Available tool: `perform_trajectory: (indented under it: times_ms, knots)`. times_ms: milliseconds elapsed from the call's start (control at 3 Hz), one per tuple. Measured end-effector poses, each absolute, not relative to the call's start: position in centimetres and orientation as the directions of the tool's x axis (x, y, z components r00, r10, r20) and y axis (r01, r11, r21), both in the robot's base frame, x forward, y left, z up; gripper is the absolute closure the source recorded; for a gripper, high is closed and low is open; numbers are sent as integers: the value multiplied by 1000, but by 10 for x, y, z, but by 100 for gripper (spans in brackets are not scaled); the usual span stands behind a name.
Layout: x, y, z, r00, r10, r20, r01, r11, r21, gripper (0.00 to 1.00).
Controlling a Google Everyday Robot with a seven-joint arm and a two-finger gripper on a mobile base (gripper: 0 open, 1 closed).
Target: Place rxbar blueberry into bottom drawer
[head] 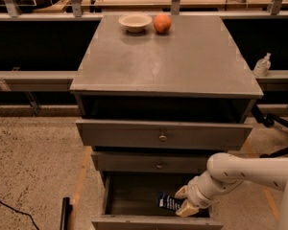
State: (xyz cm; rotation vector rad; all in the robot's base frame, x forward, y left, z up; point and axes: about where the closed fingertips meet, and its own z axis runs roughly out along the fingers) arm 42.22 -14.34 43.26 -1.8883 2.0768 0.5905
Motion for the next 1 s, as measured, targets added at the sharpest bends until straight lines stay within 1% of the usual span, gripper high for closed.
perform_trajectory:
  times_ms: [333,1000]
  knots:
    - [423,-142,429,-111,-875,-471,-992,66,110,100]
    - [456,-160,363,-99,-856,-508,-995,86,50,100]
